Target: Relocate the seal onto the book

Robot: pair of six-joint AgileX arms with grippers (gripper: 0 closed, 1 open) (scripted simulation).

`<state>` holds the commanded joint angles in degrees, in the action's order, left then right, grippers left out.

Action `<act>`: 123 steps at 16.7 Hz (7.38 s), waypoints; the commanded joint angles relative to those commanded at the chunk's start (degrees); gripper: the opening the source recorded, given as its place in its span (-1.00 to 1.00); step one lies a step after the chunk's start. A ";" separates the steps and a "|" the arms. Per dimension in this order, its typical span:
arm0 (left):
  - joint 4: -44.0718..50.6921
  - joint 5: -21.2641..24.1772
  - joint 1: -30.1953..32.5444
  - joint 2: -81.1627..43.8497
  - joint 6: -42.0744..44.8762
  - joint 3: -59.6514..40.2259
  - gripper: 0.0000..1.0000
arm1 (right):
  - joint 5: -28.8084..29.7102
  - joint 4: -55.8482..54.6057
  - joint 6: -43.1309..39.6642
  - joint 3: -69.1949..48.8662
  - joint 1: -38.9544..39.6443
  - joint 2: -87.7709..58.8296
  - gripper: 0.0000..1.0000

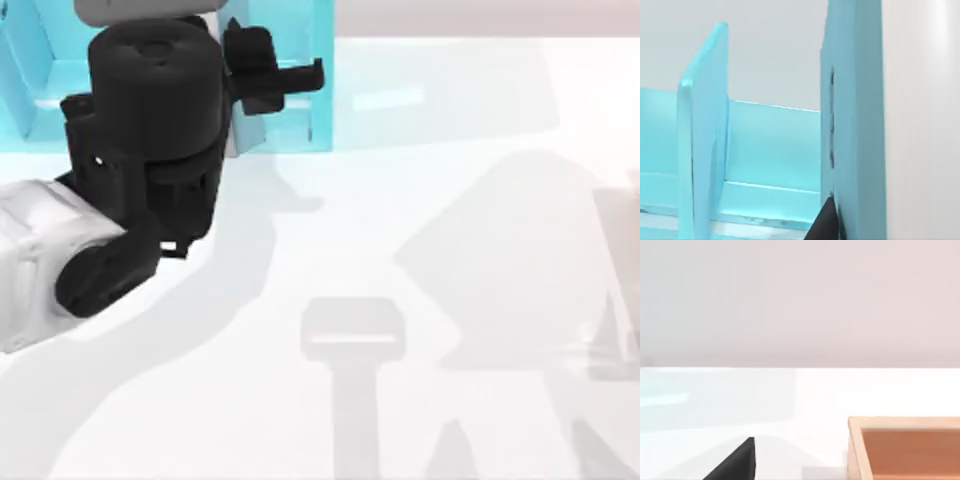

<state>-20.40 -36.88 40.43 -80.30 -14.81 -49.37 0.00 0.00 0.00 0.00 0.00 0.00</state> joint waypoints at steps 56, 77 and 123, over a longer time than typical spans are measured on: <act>13.57 -33.13 30.59 -37.25 -120.86 -11.66 0.36 | 0.00 0.00 0.00 0.00 0.00 0.00 1.00; 29.10 -34.13 35.66 -40.25 -135.88 -15.07 1.00 | 0.00 0.00 0.00 0.00 0.00 0.00 1.00; 50.37 9.02 -3.22 30.14 -68.47 16.04 1.00 | 0.00 0.00 0.00 0.00 0.00 0.00 1.00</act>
<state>29.97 -27.86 37.22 -50.16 -83.28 -33.34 0.00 0.00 0.00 0.00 0.00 0.00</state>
